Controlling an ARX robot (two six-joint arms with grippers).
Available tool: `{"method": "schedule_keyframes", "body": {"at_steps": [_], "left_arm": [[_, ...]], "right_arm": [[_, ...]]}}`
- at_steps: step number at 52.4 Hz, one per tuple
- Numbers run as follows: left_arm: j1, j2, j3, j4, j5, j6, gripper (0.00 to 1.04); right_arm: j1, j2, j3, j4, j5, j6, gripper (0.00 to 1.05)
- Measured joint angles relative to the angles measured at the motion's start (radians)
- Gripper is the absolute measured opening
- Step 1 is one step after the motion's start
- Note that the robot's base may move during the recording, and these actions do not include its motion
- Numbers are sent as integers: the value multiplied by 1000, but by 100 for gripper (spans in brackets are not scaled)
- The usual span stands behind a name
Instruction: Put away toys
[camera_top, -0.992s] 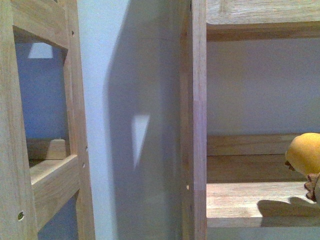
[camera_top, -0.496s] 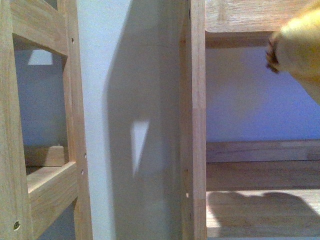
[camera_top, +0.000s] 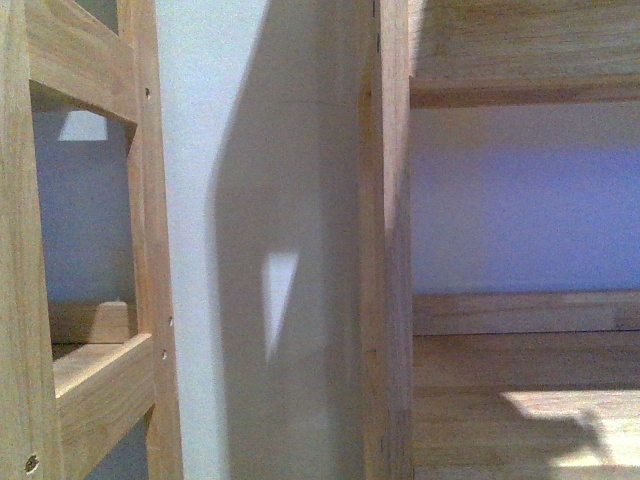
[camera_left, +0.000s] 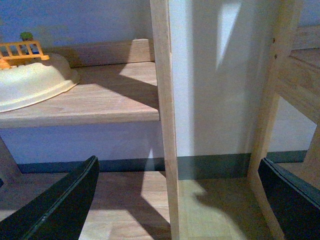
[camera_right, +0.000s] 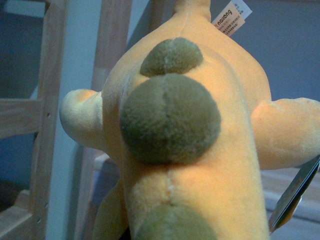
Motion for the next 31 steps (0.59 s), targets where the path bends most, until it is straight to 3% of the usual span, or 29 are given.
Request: {"method": "schedule_keyframes", "body": {"at_steps": [15, 23, 31], "left_arm": [[0, 0, 0, 0, 0, 0, 98], [0, 0, 0, 0, 0, 0, 98], [0, 0, 0, 0, 0, 0, 98]], "right_arm": [[-365, 195, 217, -24, -277, 143, 7], [-446, 302, 301, -25, -319, 196, 7], [-454, 407, 385, -24, -327, 252, 7]]}}
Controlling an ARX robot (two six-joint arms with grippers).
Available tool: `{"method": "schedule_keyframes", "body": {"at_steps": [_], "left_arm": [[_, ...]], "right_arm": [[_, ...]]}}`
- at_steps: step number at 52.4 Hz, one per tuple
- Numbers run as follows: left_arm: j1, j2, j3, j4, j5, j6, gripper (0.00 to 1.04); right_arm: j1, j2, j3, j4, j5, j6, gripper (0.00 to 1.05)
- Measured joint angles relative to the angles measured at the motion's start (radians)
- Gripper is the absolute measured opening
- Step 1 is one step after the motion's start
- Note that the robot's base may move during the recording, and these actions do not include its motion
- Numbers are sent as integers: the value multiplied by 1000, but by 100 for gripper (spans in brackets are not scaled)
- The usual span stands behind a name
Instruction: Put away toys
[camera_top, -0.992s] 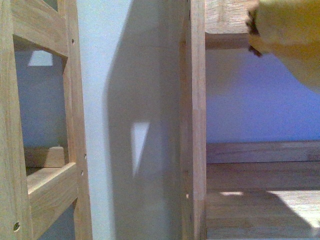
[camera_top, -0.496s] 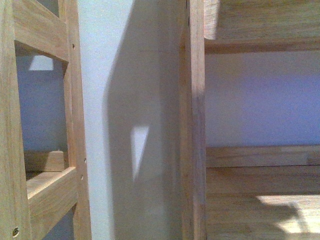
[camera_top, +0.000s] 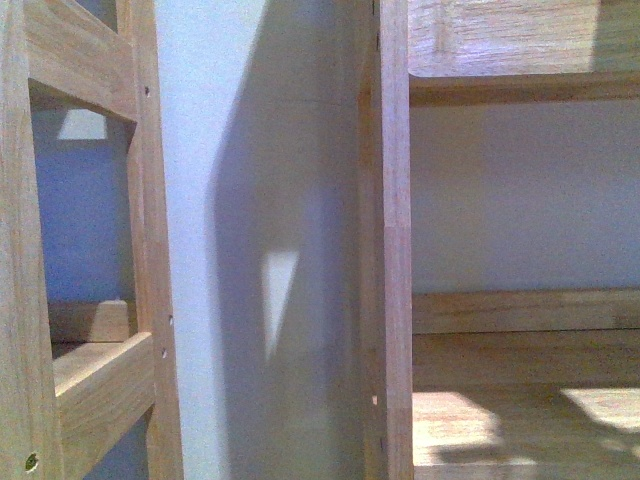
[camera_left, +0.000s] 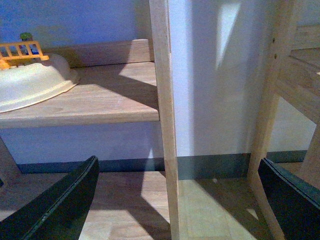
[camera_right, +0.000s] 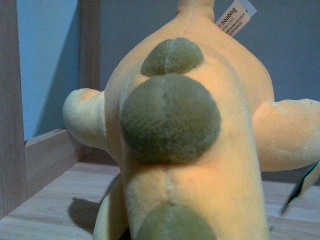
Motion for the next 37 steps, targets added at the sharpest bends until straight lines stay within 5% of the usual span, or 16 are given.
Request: {"method": "schedule_keyframes", "body": {"at_steps": [37], "left_arm": [[0, 0, 0, 0, 0, 0, 98]], "right_arm": [[195, 440, 419, -160, 34, 365, 7]]}}
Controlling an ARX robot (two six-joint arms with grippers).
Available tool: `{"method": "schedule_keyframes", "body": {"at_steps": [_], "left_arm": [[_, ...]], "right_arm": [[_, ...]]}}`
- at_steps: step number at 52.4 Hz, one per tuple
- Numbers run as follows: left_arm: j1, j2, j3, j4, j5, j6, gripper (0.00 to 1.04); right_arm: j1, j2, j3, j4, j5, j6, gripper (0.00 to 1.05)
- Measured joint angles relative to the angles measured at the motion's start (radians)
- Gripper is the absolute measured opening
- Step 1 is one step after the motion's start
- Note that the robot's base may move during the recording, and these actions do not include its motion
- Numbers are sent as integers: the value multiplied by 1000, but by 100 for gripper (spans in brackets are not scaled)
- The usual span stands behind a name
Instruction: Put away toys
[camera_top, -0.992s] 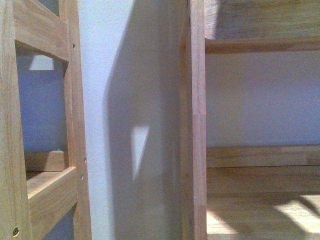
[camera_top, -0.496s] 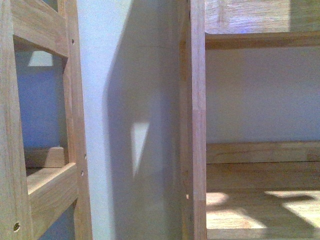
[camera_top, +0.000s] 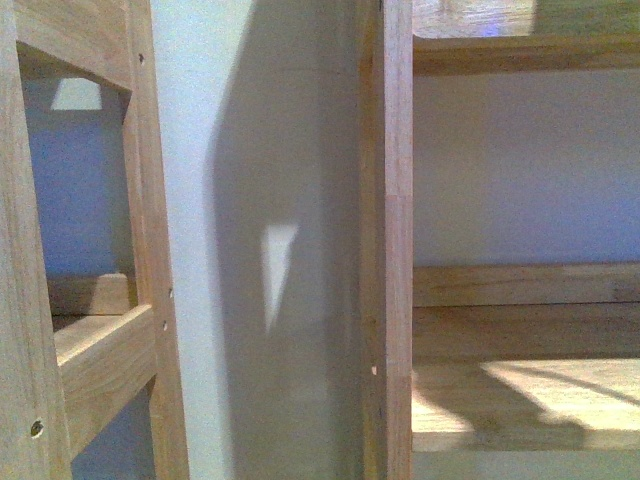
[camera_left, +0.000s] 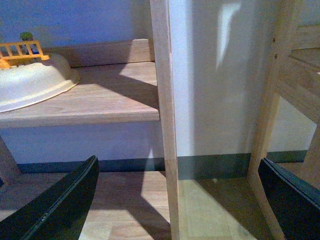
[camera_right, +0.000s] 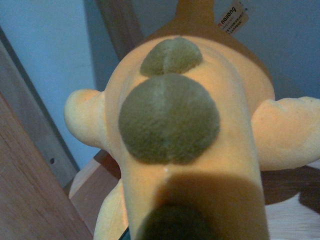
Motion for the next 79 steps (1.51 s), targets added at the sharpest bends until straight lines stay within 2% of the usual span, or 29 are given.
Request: {"method": "schedule_keyframes", "body": {"at_steps": [10, 35, 45, 50, 69, 79], "left_arm": [[0, 0, 0, 0, 0, 0, 98], [0, 0, 0, 0, 0, 0, 98], [0, 0, 0, 0, 0, 0, 98], [0, 0, 0, 0, 0, 0, 98], [0, 0, 0, 0, 0, 0, 98], [0, 0, 0, 0, 0, 0, 98]], "right_arm": [[23, 48, 25, -8, 2, 147, 7], [4, 68, 33, -17, -16, 236, 7], [-6, 68, 32, -17, -14, 234, 34], [-18, 64, 30, -12, -14, 234, 54], [-52, 2, -5, 19, 24, 236, 98], [-61, -111, -74, 45, 72, 232, 98]]}}
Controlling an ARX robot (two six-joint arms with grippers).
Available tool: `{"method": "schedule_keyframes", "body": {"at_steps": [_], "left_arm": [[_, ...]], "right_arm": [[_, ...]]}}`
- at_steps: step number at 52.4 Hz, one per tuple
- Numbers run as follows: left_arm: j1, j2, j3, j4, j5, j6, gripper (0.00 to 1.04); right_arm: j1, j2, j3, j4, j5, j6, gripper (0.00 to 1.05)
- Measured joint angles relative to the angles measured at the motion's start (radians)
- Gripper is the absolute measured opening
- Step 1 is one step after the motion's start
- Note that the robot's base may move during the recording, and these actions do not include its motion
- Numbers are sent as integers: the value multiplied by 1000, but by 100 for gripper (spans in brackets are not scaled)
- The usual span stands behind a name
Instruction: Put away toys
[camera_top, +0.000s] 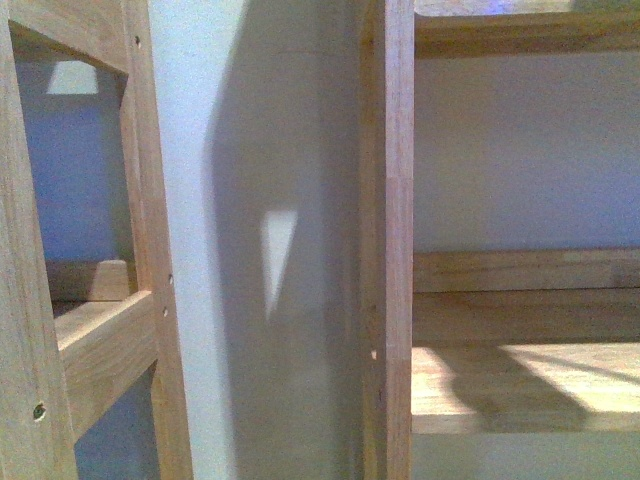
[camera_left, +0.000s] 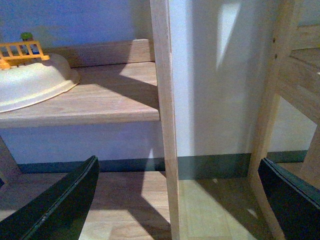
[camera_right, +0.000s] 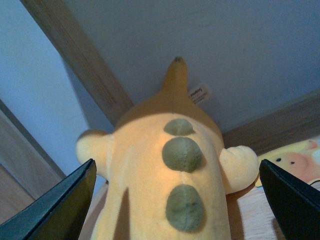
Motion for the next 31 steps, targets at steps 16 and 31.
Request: {"method": "schedule_keyframes", "body": {"at_steps": [16, 31], "left_arm": [[0, 0, 0, 0, 0, 0, 98], [0, 0, 0, 0, 0, 0, 98]], "right_arm": [[111, -291, -318, 98, 105, -259, 98], [143, -750, -904, 170, 183, -457, 98]]}}
